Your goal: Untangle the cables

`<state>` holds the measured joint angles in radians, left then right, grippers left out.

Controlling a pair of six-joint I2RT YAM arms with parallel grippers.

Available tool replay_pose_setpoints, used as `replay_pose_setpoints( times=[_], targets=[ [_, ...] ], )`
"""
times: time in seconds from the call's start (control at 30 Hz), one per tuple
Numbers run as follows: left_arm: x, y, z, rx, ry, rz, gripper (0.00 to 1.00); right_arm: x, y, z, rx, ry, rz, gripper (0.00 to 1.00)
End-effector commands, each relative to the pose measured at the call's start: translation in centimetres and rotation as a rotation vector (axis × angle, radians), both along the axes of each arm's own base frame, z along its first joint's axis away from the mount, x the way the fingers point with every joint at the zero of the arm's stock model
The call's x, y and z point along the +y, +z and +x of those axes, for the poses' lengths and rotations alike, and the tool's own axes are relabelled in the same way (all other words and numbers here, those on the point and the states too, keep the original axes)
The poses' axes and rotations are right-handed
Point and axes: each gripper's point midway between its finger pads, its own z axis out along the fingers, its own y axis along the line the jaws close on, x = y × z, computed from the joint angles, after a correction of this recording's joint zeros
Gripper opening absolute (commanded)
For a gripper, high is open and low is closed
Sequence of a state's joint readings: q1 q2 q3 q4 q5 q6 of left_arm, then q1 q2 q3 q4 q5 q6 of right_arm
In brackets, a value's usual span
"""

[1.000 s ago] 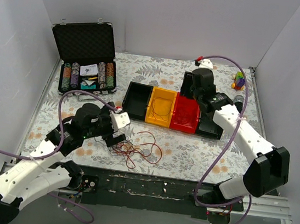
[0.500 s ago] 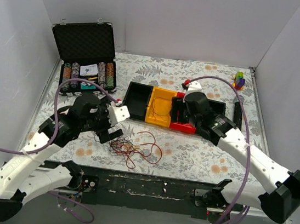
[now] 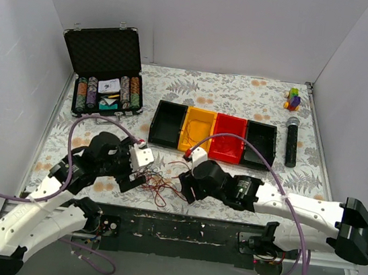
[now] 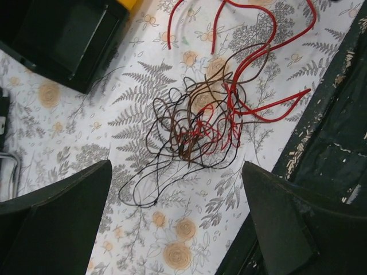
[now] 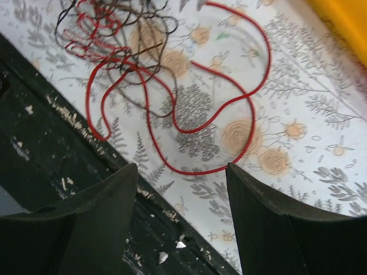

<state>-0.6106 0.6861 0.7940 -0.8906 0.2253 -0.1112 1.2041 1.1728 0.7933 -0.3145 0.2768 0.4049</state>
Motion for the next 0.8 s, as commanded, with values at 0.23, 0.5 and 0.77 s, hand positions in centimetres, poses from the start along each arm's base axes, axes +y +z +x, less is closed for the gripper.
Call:
replay_pose_setpoints(
  times=[0.23, 0.5, 0.77],
  targets=[
    [-5.9, -2.8, 2.6, 0.046, 0.013, -0.292, 0.98, 1.7, -2.0, -2.5, -0.006, 0.048, -0.010, 0.69],
    [-6.8, -6.0, 3.4, 0.124, 0.022, -0.260, 0.98, 2.2, -4.3, -2.7, 0.001, 0.068, -0.006, 0.67],
    [-7.0, -7.5, 3.0, 0.155, -0.016, -0.235, 0.95, 2.6, -5.9, -2.8, 0.012, 0.081, -0.018, 0.61]
  ],
)
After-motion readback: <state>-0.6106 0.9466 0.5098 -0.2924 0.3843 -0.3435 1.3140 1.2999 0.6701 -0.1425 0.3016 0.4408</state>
